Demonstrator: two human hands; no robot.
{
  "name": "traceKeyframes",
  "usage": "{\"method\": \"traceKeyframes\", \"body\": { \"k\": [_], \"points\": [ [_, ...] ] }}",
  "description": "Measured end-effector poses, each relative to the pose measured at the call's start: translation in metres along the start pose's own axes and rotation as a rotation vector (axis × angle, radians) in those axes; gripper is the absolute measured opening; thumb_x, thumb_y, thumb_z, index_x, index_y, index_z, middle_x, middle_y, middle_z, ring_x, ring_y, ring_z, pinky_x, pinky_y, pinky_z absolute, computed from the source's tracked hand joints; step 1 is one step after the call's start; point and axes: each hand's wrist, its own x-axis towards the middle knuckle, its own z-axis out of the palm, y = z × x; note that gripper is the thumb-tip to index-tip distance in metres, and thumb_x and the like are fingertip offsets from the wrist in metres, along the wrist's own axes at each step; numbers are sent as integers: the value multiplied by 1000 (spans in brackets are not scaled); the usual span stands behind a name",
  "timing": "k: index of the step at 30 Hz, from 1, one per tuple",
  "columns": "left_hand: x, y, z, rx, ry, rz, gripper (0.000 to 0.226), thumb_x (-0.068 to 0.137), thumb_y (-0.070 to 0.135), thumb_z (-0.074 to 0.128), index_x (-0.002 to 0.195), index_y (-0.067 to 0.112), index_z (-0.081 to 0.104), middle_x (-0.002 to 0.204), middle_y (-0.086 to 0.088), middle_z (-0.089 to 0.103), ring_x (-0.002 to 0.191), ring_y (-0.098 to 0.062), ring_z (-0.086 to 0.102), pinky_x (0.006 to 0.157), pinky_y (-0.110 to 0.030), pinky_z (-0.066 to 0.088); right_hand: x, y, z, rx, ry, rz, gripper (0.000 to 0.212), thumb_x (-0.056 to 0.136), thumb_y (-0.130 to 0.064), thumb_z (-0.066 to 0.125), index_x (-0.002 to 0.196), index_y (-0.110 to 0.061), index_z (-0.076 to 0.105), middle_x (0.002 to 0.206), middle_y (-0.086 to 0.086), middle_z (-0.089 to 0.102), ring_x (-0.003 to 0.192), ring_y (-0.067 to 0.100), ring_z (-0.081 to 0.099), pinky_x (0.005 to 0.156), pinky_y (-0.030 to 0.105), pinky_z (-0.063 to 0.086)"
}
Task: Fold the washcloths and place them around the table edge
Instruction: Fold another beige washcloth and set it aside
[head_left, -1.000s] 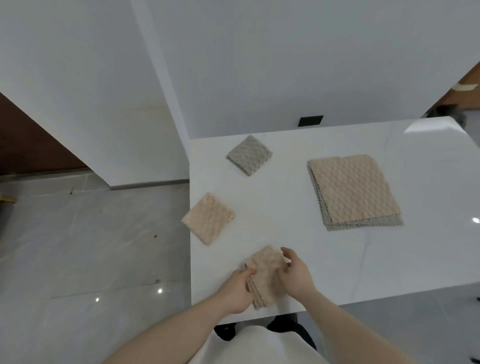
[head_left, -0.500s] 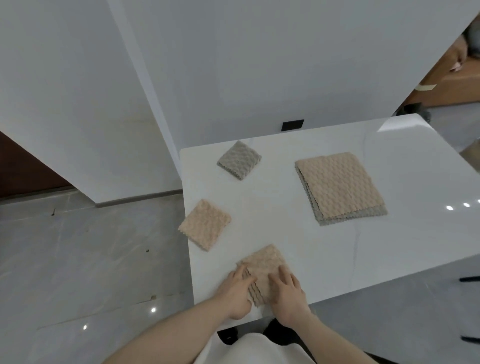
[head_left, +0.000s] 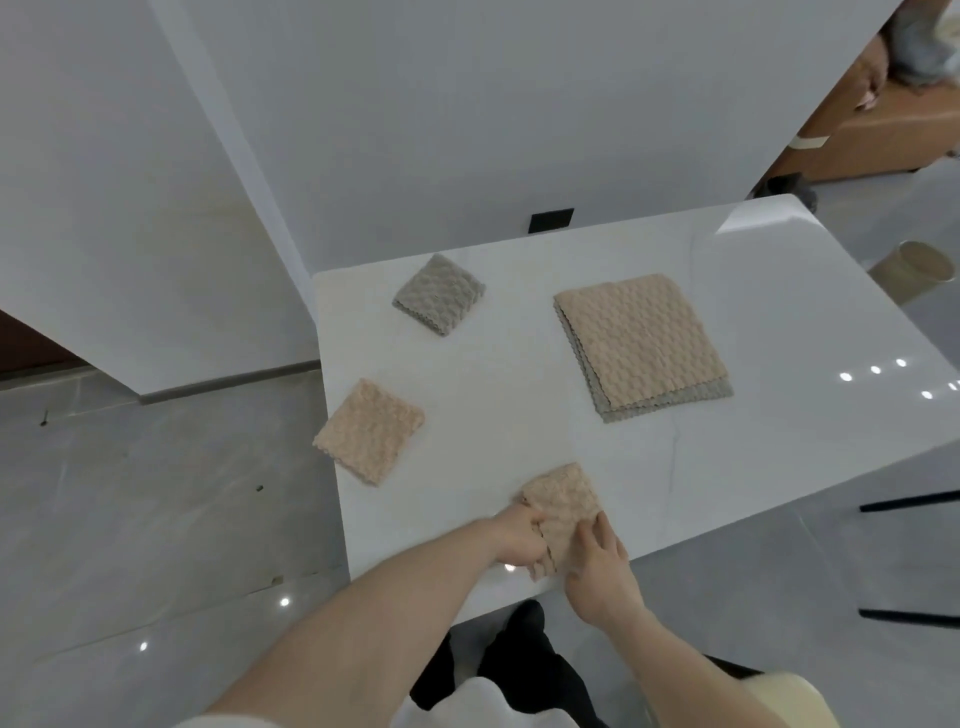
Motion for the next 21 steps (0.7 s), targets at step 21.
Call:
{"method": "traceKeyframes", "body": {
  "k": [21],
  "points": [
    [-24, -5, -5, 463, 134, 198, 70, 96, 15, 48, 161, 24, 23, 169, 10, 1, 151, -20, 23, 119, -32, 29, 12, 7, -33, -436, -196, -241, 88, 82, -9, 46, 158, -30, 9, 164, -5, -20, 153, 28, -10, 122, 42, 21]
  ]
}}
